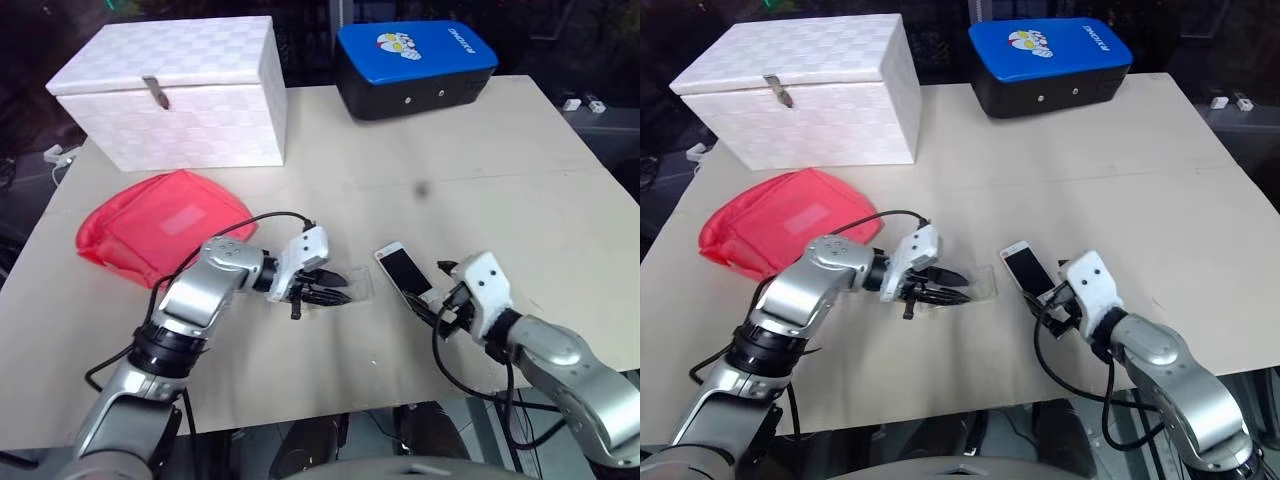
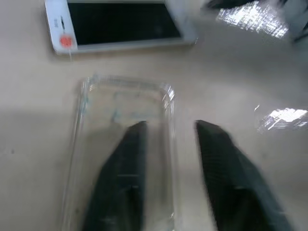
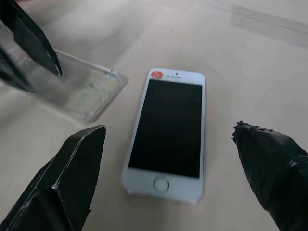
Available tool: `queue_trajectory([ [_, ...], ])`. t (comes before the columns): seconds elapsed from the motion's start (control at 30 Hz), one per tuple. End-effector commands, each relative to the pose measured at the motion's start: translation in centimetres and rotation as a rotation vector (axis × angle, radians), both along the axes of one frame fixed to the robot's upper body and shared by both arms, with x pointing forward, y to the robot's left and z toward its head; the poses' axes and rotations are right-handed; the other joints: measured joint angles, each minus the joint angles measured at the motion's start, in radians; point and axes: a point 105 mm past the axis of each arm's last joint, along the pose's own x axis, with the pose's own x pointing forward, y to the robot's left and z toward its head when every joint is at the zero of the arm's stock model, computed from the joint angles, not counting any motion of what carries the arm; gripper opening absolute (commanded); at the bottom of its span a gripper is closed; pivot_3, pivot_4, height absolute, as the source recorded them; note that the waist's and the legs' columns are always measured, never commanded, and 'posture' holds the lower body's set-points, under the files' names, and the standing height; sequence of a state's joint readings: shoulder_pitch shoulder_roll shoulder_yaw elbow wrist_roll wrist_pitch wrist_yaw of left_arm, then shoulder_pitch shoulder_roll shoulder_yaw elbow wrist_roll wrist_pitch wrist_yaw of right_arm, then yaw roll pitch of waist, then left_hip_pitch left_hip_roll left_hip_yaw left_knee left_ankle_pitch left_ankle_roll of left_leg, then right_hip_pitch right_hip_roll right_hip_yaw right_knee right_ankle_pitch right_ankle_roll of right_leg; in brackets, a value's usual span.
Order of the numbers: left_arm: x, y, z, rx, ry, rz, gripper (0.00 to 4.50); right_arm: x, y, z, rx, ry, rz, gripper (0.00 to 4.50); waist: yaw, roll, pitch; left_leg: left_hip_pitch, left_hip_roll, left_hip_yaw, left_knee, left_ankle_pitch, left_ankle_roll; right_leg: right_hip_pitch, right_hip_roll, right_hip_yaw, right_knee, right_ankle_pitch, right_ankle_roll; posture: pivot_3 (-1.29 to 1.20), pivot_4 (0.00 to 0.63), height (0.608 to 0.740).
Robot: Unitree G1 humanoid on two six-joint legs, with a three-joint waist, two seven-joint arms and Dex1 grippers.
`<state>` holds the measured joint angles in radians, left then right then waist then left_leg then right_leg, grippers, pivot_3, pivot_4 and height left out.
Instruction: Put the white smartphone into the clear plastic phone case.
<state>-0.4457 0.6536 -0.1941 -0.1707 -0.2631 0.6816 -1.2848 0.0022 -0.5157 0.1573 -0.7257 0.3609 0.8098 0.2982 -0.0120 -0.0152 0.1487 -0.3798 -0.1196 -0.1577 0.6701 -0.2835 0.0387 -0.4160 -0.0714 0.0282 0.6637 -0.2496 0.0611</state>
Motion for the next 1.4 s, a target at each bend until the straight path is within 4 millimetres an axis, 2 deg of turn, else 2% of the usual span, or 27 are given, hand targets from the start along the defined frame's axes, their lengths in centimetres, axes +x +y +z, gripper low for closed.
queue_trajectory([
  [0.03, -1.1, 0.9, 2.8, -0.122, -0.097, -0.014, 3.29, 0.6, 0.4, -0.5, -0.016, 0.02, -0.009, 4.5, -0.001, 0.0, 0.0, 0.0, 0.0, 0.0, 0.0, 0.0, 0.0, 0.0, 0.0, 0.0, 0.0, 0.0, 0.0, 0.0, 0.15, 0.74],
  [0.1, -1.9, 1.6, 3.4, -0.179, -0.106, 0.017, 4.17, 1.1, 0.5, -1.1, -0.049, 0.029, -0.012, 4.5, 0.0, 0.001, 0.0, 0.0, 0.0, 0.001, 0.0, 0.0, 0.0, 0.0, 0.0, 0.0, 0.0, 0.0, 0.0, 0.0, 0.15, 0.74],
  [0.13, -2.2, 1.9, 3.7, -0.217, -0.112, 0.046, 4.46, 1.4, 0.5, -1.5, -0.052, 0.041, -0.032, 4.5, 0.0, 0.001, 0.0, 0.0, 0.0, 0.001, 0.0, 0.0, 0.0, 0.0, 0.0, 0.0, 0.0, 0.0, 0.0, 0.0, 0.15, 0.74],
  [0.4, -4.6, 3.7, 4.4, -0.371, -0.282, 0.147, 4.46, 2.0, -0.3, -4.5, -0.109, 0.169, -0.17, 4.5, 0.004, 0.001, -0.001, 0.002, 0.0, 0.001, 0.0, 0.0, 0.0, 0.001, 0.0, 0.001, 0.0, 0.0, 0.0, 0.0, 0.15, 0.74],
  [0.5, -5.6, 5.2, 3.9, -0.388, -0.262, 0.17, 4.46, 1.5, -0.2, -5.2, -0.111, 0.218, -0.158, 4.5, 0.005, 0.004, -0.004, 0.004, 0.0, 0.001, -0.001, 0.0, 0.0, 0.003, 0.0, 0.001, 0.0, 0.0, -0.001, 0.0, 0.15, 0.74],
  [0.53, -5.8, 5.4, 3.9, -0.39, -0.259, 0.176, 4.5, 1.3, 0.0, -5.3, -0.112, 0.233, -0.139, 3.95, 0.005, 0.004, -0.005, 0.005, 0.0, 0.002, -0.001, 0.0, 0.0, 0.003, 0.0, 0.001, 0.0, 0.0, -0.001, 0.0, 0.15, 0.74],
  [0.57, -5.9, 5.6, 3.9, -0.392, -0.252, 0.183, 4.5, 1.0, 0.1, -5.5, -0.117, 0.245, -0.11, 3.69, 0.006, 0.004, -0.005, 0.005, 0.0, 0.002, -0.001, 0.0, 0.0, 0.003, 0.0, 0.001, 0.0, 0.0, -0.001, 0.0, 0.15, 0.74],
  [0.63, -6.1, 6.0, 3.9, -0.378, -0.256, 0.186, 4.5, 0.7, -0.1, -5.7, -0.136, 0.257, -0.087, 2.91, 0.012, 0.004, -0.006, 0.005, 0.0, 0.001, -0.001, 0.0, 0.0, 0.003, 0.0, 0.0, -0.001, 0.0, -0.001, 0.0, 0.15, 0.74],
  [0.8, -6.0, 6.5, 3.5, -0.377, -0.227, 0.221, 4.5, 1.3, -1.3, -4.4, -0.167, 0.176, -0.021, 2.91, 0.019, 0.005, -0.006, 0.005, 0.0, 0.001, -0.002, 0.0, 0.0, 0.003, 0.0, 0.0, -0.002, 0.0, -0.001, 0.0, 0.15, 0.74],
  [0.9, -5.5, 6.8, 3.2, -0.386, -0.214, 0.285, 4.5, 1.6, -0.6, -1.0, -0.07, 0.038, 0.095, 2.8, 0.025, 0.005, -0.006, 0.005, 0.0, 0.001, -0.002, 0.0, 0.0, 0.003, 0.0, 0.0, -0.002, 0.0, -0.001, 0.0, 0.15, 0.74],
  [0.93, -5.3, 7.0, 3.1, -0.385, -0.211, 0.306, 4.5, 1.6, -0.3, 0.0, -0.041, 0.008, 0.137, 2.5, 0.024, 0.006, -0.006, 0.005, 0.0, 0.001, -0.002, 0.0, 0.0, 0.003, 0.0, 0.0, -0.002, 0.0, -0.001, 0.0, 0.15, 0.74],
  [1.03, -5.3, 8.1, 2.2, -0.356, -0.206, 0.335, 4.5, 1.2, 1.2, 2.4, -0.031, -0.063, 0.307, 1.02, 0.017, 0.008, -0.005, 0.004, 0.001, 0.002, -0.002, 0.0, 0.0, 0.003, 0.0, 0.001, -0.002, 0.0, -0.001, 0.0, 0.15, 0.74],
  [1.1, -5.4, 9.1, 1.4, -0.33, -0.195, 0.351, 4.5, 1.1, 2.9, 3.7, -0.044, -0.086, 0.445, 0.13, 0.002, 0.009, -0.004, 0.004, 0.001, 0.003, -0.002, 0.0, 0.0, 0.003, 0.0, 0.001, -0.002, 0.0, -0.001, 0.0, 0.15, 0.74],
  [1.13, -5.4, 9.4, 1.1, -0.32, -0.193, 0.356, 4.5, 1.2, 3.4, 3.8, -0.062, -0.086, 0.488, 0.05, -0.003, 0.009, -0.004, 0.004, 0.001, 0.003, -0.002, 0.0, 0.0, 0.003, 0.0, 0.001, -0.002, 0.0, -0.001, 0.0, 0.15, 0.74],
  [1.23, -5.3, 10.0, 0.8, -0.297, -0.212, 0.37, 4.5, 2.7, 4.2, 3.7, -0.106, -0.078, 0.507, 0.05, 0.0, 0.009, -0.004, 0.004, 0.002, 0.001, -0.003, 0.0, 0.0, 0.002, 0.0, -0.001, -0.003, 0.0, -0.001, 0.0, 0.15, 0.74],
  [1.3, -5.3, 10.2, 0.9, -0.298, -0.225, 0.381, 4.5, 3.7, 3.6, 3.6, -0.115, -0.07, 0.458, 0.58, 0.005, 0.009, -0.004, 0.002, 0.001, 0.001, -0.003, 0.0, 0.0, 0.002, 0.0, -0.001, -0.003, 0.0, -0.001, 0.0, 0.15, 0.74],
  [1.4, -5.5, 10.0, 1.1, -0.305, -0.24, 0.385, 4.5, 4.0, 1.8, 2.8, -0.143, -0.021, 0.379, 1.56, 0.015, 0.009, -0.004, 0.001, 0.001, 0.001, -0.003, 0.0, 0.0, 0.002, -0.001, -0.001, -0.004, 0.0, -0.001, 0.0, 0.15, 0.74],
])
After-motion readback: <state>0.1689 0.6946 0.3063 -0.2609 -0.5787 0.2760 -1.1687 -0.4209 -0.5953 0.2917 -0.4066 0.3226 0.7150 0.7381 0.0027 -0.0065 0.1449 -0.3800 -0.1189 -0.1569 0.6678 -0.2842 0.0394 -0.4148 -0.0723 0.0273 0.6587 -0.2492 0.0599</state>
